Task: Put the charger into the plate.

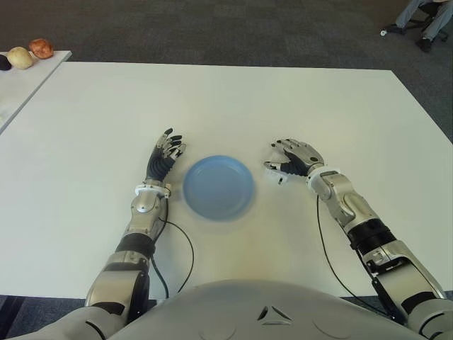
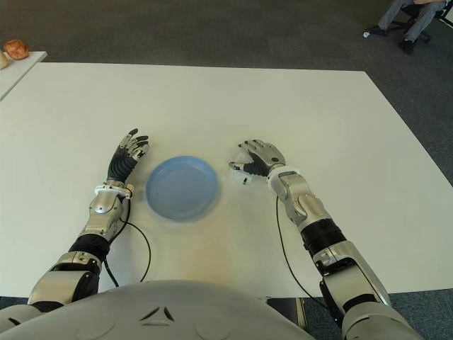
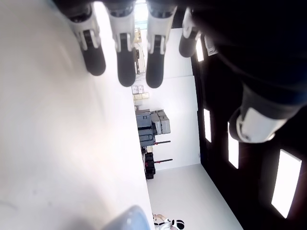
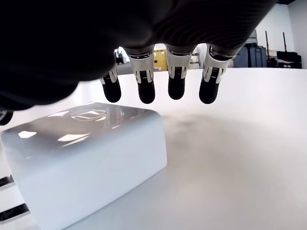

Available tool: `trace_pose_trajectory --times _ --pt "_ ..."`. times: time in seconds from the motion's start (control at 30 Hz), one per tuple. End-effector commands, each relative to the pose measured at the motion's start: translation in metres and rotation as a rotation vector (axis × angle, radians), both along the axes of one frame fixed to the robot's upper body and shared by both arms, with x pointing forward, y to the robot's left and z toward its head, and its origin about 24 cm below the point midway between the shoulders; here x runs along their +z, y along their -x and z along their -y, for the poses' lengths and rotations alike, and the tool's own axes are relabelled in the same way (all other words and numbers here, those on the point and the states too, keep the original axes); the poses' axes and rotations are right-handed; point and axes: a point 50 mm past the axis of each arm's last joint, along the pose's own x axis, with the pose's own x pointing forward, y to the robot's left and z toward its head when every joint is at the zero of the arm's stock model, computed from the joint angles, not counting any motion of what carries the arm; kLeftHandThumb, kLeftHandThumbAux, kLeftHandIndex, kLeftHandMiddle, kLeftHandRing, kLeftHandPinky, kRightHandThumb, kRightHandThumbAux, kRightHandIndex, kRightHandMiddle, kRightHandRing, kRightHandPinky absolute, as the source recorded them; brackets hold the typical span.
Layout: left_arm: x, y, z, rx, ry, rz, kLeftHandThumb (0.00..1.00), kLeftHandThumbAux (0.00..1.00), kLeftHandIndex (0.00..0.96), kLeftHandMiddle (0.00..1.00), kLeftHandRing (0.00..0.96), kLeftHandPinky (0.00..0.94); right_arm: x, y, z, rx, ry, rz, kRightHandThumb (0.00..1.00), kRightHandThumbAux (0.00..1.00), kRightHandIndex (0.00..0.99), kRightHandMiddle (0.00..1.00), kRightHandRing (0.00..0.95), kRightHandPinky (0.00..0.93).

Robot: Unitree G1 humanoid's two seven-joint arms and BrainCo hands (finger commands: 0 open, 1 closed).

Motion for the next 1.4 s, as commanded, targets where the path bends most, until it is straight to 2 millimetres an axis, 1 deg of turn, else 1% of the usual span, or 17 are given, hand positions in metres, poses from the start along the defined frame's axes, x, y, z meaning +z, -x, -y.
trace_pose_trajectory --times 0.03,0.23,0.53,0.93,1.17,1.4 --pt "-0.027 0.022 0.006 -0.004 0.015 -0.149 0.000 0.534 0.078 0.214 0.202 0.195 -0.005 0.007 0.003 0.006 0.019 -0.027 0.345 0.093 0.000 0.000 0.000 0.000" --pt "-0.027 0.022 0.005 -0.002 0.013 -0.152 0.000 0.530 0.076 0.209 0.194 0.179 -0.005 0.013 0.004 0.013 0.011 -0.041 0.341 0.097 0.000 0.000 0.000 0.000" --pt "-0.027 0.022 0.004 -0.011 0.013 -0.153 0.000 0.523 0.084 0.214 0.199 0.192 0.000 0.022 0.009 0.041 0.002 -0.043 0.336 0.098 0.000 0.000 0.000 0.000" --pt "-0.028 0.021 0.003 -0.007 0.013 -0.166 0.000 0.521 0.086 0.209 0.193 0.180 0.006 0.027 0.009 0.066 -0.004 -0.052 0.329 0.093 0.000 0.000 0.000 0.000" --pt "-0.028 0.021 0.004 -0.005 0.011 -0.163 0.000 0.519 0.092 0.214 0.202 0.200 0.008 0.029 0.011 0.072 -0.013 -0.060 0.332 0.097 0.000 0.000 0.000 0.000" --pt "-0.029 0.022 0.002 -0.010 -0.003 -0.176 0.000 0.527 0.078 0.210 0.198 0.183 0.008 0.031 0.012 0.079 -0.022 -0.065 0.329 0.103 0.000 0.000 0.000 0.000"
